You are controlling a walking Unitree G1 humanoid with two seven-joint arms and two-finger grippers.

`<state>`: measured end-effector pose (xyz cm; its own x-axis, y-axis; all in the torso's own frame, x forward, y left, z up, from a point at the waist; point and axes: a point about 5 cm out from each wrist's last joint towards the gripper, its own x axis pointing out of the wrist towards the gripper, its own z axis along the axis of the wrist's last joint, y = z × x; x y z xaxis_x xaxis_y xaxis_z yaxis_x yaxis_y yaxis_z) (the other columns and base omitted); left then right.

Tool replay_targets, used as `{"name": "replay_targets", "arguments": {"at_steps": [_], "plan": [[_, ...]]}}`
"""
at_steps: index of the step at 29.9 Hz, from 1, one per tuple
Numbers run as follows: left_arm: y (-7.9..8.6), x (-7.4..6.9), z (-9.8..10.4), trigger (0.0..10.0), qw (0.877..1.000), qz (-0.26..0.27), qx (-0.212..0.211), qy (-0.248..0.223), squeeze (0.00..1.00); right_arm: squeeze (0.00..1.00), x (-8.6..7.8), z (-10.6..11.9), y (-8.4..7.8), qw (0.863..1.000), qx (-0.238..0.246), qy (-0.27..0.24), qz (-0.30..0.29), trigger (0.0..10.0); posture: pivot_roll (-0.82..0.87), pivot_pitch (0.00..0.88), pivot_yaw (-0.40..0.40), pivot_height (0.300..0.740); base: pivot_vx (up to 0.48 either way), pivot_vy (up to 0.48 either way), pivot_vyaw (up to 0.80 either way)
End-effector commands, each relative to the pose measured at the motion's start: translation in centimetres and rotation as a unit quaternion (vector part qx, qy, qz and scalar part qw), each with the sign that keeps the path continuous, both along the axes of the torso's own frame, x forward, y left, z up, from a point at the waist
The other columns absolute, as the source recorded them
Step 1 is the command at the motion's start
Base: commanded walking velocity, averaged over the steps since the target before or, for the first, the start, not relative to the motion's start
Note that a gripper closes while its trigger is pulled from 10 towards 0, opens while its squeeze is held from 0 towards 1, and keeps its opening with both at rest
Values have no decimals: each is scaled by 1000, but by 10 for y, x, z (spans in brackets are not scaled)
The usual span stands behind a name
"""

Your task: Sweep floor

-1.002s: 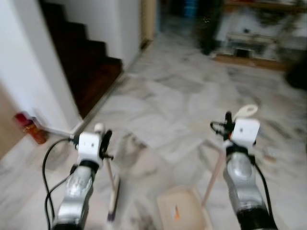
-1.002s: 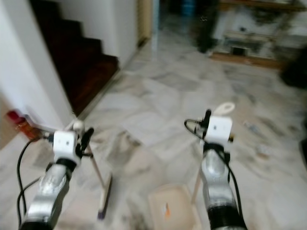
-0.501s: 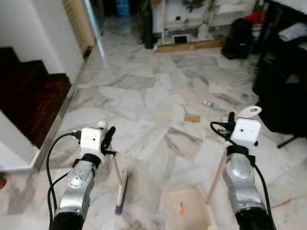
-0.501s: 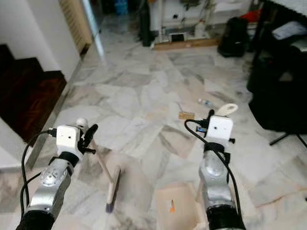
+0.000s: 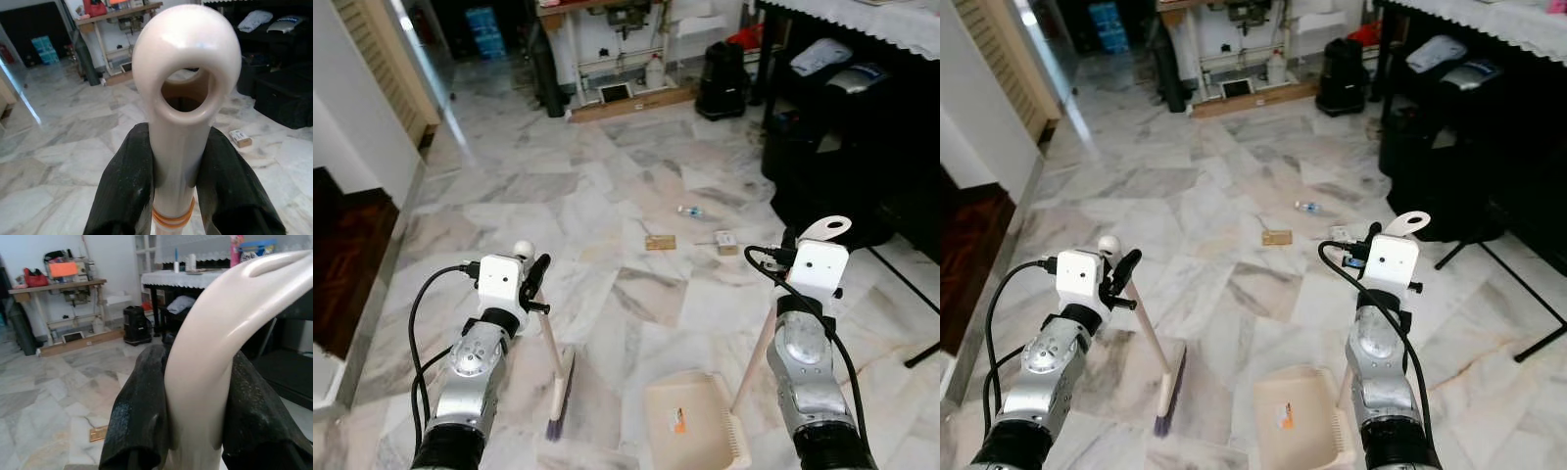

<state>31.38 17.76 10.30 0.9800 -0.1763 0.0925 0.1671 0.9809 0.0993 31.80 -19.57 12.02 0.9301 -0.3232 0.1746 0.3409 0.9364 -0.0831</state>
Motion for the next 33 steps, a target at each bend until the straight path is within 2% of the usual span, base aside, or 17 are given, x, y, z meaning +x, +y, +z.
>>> {"name": "replay_targets", "arguments": {"at_steps": [1,22,30,33], "plan": [[8,3,10,10000,1000,9,7,-22,0,0,5,11,6,1000,1,-25,9,10000,-326,0,166,740,0,0,0],[7,5,11,10000,1000,7,1,-28,0,0,6,12,9,1000,5,-26,14,10000,-316,0,163,740,0,0,0],[4,8,14,10000,1000,11,0,-29,0,0,8,15,7,999,9,-28,19,10000,-234,0,136,740,0,0,0],[3,9,18,10000,999,26,-6,-40,0,0,8,12,8,999,15,-22,32,10000,-190,0,101,740,0,0,0]]}}
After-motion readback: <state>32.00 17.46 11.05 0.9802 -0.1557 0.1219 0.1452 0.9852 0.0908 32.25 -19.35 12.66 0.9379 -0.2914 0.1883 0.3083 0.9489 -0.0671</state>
